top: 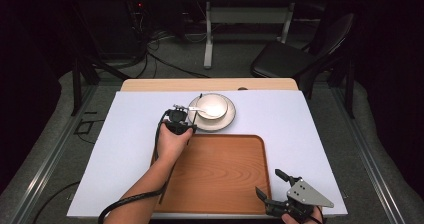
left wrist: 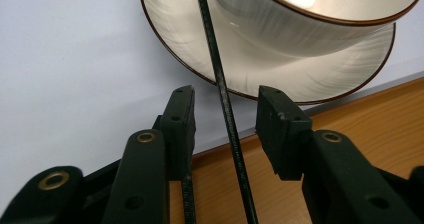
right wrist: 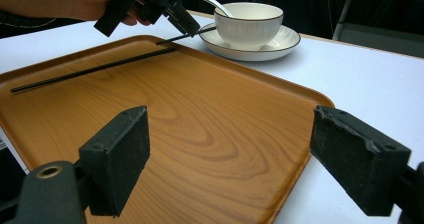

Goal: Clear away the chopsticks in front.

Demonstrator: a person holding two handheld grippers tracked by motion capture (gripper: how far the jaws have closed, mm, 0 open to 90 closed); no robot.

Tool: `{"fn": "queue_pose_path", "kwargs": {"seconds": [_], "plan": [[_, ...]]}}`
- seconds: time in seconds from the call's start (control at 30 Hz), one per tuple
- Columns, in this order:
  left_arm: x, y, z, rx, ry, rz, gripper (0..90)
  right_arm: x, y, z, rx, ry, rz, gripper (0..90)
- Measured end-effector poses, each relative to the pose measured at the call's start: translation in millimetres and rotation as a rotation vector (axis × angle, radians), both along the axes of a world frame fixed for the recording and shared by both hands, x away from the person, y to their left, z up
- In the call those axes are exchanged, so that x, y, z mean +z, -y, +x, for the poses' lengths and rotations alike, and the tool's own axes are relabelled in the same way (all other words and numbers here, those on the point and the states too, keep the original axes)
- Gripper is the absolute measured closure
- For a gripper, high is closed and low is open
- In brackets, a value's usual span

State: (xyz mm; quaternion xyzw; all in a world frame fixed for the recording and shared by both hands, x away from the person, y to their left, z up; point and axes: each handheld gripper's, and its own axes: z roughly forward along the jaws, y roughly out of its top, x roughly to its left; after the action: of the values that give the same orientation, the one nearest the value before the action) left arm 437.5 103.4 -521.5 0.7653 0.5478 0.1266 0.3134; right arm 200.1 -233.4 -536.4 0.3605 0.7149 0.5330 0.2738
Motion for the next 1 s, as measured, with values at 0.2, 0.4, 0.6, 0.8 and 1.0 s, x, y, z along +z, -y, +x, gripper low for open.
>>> {"fn": "queue_pose_path", "kwargs": {"seconds": [0.2,0.4,0.6,0.8,1.0], "plan": [[-2.3,0.0,2.0,0.021,0.000,0.005,64.1,0.0,-0.2,0.1,0.002,0.000,0.000,16.0],[-4.6,-1.2,4.8,0.037,-0.010,0.011,69.1,0.2,-0.2,-0.1,0.004,0.000,0.002,16.0],[-5.2,-1.5,5.7,0.035,-0.019,0.026,78.0,0.2,0.0,0.1,0.004,-0.001,0.003,16.0],[-3.4,-1.4,8.6,0.041,-0.053,0.039,85.5,0.3,-0.4,-0.1,0.007,-0.001,0.003,16.0],[-1.6,-1.0,11.0,0.042,-0.072,0.051,85.7,0.3,-0.3,-0.1,0.006,-0.001,0.004,16.0]]}}
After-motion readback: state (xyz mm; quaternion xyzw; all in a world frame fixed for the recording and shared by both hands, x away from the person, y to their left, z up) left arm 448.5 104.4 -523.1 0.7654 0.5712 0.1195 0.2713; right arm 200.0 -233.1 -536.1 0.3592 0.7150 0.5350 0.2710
